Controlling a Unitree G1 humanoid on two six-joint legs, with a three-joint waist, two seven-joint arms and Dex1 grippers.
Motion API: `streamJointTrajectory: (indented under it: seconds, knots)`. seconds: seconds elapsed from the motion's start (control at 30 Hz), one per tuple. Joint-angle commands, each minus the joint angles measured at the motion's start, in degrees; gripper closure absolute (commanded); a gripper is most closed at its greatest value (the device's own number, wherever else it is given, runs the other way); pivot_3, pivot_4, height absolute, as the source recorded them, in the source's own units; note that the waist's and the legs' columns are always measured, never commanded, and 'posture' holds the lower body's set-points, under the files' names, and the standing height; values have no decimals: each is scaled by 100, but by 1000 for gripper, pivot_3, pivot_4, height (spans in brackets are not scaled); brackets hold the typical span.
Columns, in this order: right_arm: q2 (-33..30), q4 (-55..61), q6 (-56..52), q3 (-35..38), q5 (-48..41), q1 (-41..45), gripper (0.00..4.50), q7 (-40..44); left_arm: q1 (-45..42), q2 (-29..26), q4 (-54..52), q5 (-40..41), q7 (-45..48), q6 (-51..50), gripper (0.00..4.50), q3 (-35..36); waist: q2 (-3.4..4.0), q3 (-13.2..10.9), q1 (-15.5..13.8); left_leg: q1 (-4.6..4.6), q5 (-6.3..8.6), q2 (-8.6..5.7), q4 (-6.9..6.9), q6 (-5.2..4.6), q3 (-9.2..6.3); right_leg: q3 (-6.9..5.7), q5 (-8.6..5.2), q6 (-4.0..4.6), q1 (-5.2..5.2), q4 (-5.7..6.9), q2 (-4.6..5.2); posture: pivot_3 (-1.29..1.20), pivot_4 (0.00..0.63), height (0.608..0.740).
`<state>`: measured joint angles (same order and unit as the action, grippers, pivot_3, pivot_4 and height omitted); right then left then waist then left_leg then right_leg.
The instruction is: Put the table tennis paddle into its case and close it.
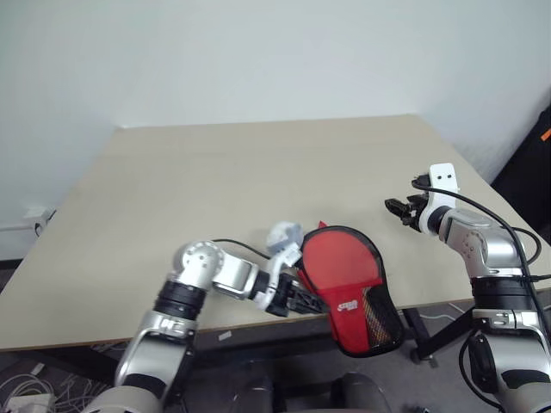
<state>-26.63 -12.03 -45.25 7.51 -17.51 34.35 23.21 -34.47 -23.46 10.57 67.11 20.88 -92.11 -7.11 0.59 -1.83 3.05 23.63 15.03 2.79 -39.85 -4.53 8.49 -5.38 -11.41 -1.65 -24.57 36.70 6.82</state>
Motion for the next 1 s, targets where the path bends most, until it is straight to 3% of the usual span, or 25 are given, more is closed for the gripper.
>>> streamJointTrajectory:
  seconds: [0.03,0.23,0.37,0.47,0.67,0.97,1.0]
  knots:
    - [-15,767,-128,240,-494,-40,1280,391,-81,-491,-907,155,795,91,2204,242,0,0,-8,1,1,-1,1,0,-1,0,0,0,0,-1,2,0,0,724]
    - [-59,1784,-551,-127,-934,-650,1280,984,-58,-1515,-1201,-960,2223,1660,2204,58,-1,0,-43,-1,5,-4,8,5,3,-2,-4,-1,0,-6,8,0,0,724]
    - [-60,2155,-574,-681,-817,-987,1280,1143,-520,-1763,-706,-1651,3100,2745,2204,70,-4,-2,-55,3,6,8,10,6,7,-2,-11,12,-6,-7,17,0,0,724]
    - [176,2119,-384,-1078,-659,-1072,1910,1084,-1121,-1644,243,-2398,3371,3425,2162,-163,-6,-3,-48,3,6,4,11,5,8,-2,-12,13,-6,-9,16,0,0,724]
    - [528,1686,-452,-1446,-460,-975,4046,927,-1552,-1323,1102,-3223,3902,3976,2162,-443,-14,-9,-42,6,6,-3,22,6,18,1,-8,3,-17,-9,8,0,0,724]
    - [757,1052,-250,-1569,-97,-876,4046,745,-1406,-812,1907,-4562,4472,5220,2162,-1119,-27,-14,-43,16,6,-2,18,6,22,4,-7,3,-28,-6,10,0,0,724]
    - [767,1035,-242,-1563,-79,-871,4078,736,-1412,-755,2004,-4602,4515,5241,1992,-1088,-27,-14,-42,18,6,-1,18,6,22,5,-7,3,-31,-5,9,0,0,724]
